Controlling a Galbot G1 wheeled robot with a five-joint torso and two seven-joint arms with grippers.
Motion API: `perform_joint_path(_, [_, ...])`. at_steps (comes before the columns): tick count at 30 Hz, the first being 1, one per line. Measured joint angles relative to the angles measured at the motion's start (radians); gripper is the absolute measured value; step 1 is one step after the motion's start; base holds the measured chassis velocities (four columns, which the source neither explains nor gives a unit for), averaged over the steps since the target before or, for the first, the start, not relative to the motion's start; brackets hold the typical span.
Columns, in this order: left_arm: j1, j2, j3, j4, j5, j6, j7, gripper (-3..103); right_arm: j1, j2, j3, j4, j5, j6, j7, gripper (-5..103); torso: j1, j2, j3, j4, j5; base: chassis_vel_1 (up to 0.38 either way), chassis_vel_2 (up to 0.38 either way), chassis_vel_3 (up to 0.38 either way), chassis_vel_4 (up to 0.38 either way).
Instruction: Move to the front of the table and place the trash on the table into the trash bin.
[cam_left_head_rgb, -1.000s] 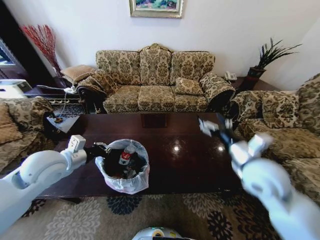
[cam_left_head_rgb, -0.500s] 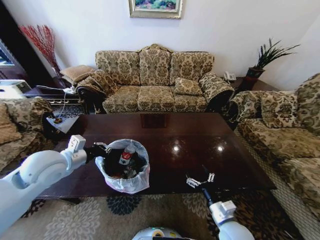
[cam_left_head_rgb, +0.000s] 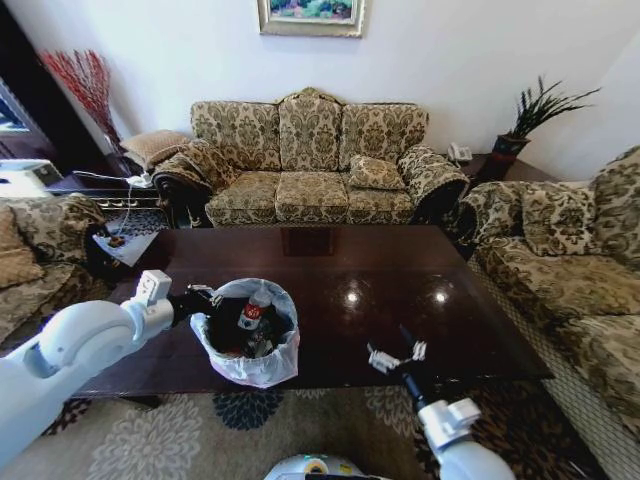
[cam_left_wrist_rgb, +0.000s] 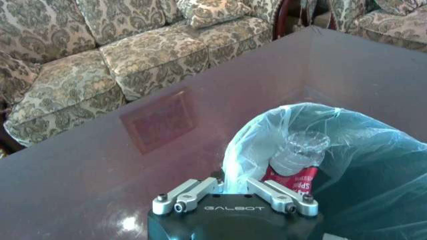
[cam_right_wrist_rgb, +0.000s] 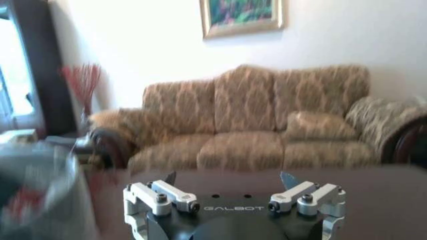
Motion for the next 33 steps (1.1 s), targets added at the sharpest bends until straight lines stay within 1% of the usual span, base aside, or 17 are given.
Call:
perform_joint_path(1, [0.0, 0.0, 0.0, 0.0, 0.0, 0.0, 0.0, 2, 0.023, -0.006, 0.009, 0.027, 0.011, -0.038, 0.026, 100, 0.0, 0.0, 0.0, 0.0005, 0.0001, 0.0, 0.0, 0.0, 0.0])
perform_joint_path(3, [0.0, 0.0, 0.0, 0.0, 0.0, 0.0, 0.0, 2, 0.026, -0.008, 0.012, 0.032, 0.011, -0.043, 0.032, 100, 0.0, 0.0, 0.0, 0.0005, 0.0006, 0.0, 0.0, 0.0, 0.0])
perform_joint_path(5, [0.0, 0.0, 0.0, 0.0, 0.0, 0.0, 0.0, 2, 0.005, -0.01, 0.014, 0.036, -0.02, -0.018, 0.019, 100, 0.0, 0.0, 0.0, 0.0001, 0.0006, 0.0, 0.0, 0.0, 0.0])
perform_joint_path(6, [0.0, 0.0, 0.0, 0.0, 0.0, 0.0, 0.0, 2, 0.005, -0.01, 0.014, 0.036, -0.02, -0.018, 0.019, 100, 0.0, 0.0, 0.0, 0.0001, 0.0006, 0.0, 0.0, 0.0, 0.0])
perform_joint_path(8, [0.0, 0.0, 0.0, 0.0, 0.0, 0.0, 0.0, 2, -0.024, -0.002, 0.027, 0.036, -0.078, 0.024, -0.035, 100, 0.0, 0.0, 0.0, -0.0003, 0.0005, 0.0, 0.0, 0.0, 0.0])
perform_joint_path(10, [0.0, 0.0, 0.0, 0.0, 0.0, 0.0, 0.0, 2, -0.03, 0.008, 0.031, 0.035, -0.1, 0.045, -0.064, 100, 0.0, 0.0, 0.0, -0.0002, 0.0002, 0.0, 0.0, 0.0, 0.0])
perform_joint_path(14, [0.0, 0.0, 0.0, 0.0, 0.0, 0.0, 0.0, 2, -0.014, 0.02, 0.027, 0.033, -0.092, 0.019, -0.078, 100, 0.0, 0.0, 0.0, 0.0001, 0.0002, 0.0, 0.0, 0.0, 0.0])
perform_joint_path(19, [0.0, 0.0, 0.0, 0.0, 0.0, 0.0, 0.0, 2, 0.016, 0.032, 0.023, 0.031, -0.094, 0.02, -0.091, 100, 0.0, 0.0, 0.0, 0.0001, 0.0003, 0.0, 0.0, 0.0, 0.0])
perform_joint_path(20, [0.0, 0.0, 0.0, 0.0, 0.0, 0.0, 0.0, 2, 0.021, 0.036, 0.025, 0.03, -0.098, 0.01, -0.088, 100, 0.0, 0.0, 0.0, 0.0002, 0.0003, 0.0, 0.0, 0.0, 0.0])
perform_joint_path(22, [0.0, 0.0, 0.0, 0.0, 0.0, 0.0, 0.0, 2, 0.023, 0.04, 0.032, 0.029, -0.103, -0.034, -0.08, 100, 0.0, 0.0, 0.0, 0.0001, 0.0003, 0.0, 0.0, 0.0, 0.0])
perform_joint_path(25, [0.0, 0.0, 0.0, 0.0, 0.0, 0.0, 0.0, 2, 0.028, 0.039, 0.032, 0.028, -0.104, -0.055, -0.064, 100, 0.0, 0.0, 0.0, 0.0, 0.0003, 0.0, 0.0, 0.0, 0.0])
perform_joint_path(27, [0.0, 0.0, 0.0, 0.0, 0.0, 0.0, 0.0, 2, 0.044, 0.038, 0.027, 0.028, -0.109, -0.058, -0.029, 100, 0.0, 0.0, 0.0, 0.0001, 0.0004, 0.0, 0.0, 0.0, 0.0])
perform_joint_path(28, [0.0, 0.0, 0.0, 0.0, 0.0, 0.0, 0.0, 2, 0.044, 0.038, 0.027, 0.028, -0.109, -0.058, -0.029, 100, 0.0, 0.0, 0.0, 0.0001, 0.0004, 0.0, 0.0, 0.0, 0.0])
perform_joint_path(30, [0.0, 0.0, 0.0, 0.0, 0.0, 0.0, 0.0, 2, 0.044, 0.04, 0.022, 0.028, -0.124, -0.056, -0.001, 100, 0.0, 0.0, 0.0, 0.0003, 0.0005, 0.0, 0.0, 0.0, 0.0])
perform_joint_path(32, [0.0, 0.0, 0.0, 0.0, 0.0, 0.0, 0.0, 2, 0.034, 0.044, 0.009, 0.027, -0.148, -0.044, 0.047, 100, 0.0, 0.0, 0.0, 0.0001, 0.0003, 0.0, 0.0, 0.0, 0.0])
perform_joint_path(33, [0.0, 0.0, 0.0, 0.0, 0.0, 0.0, 0.0, 2, 0.034, 0.044, 0.009, 0.027, -0.148, -0.044, 0.047, 100, 0.0, 0.0, 0.0, 0.0001, 0.0003, 0.0, 0.0, 0.0, 0.0])
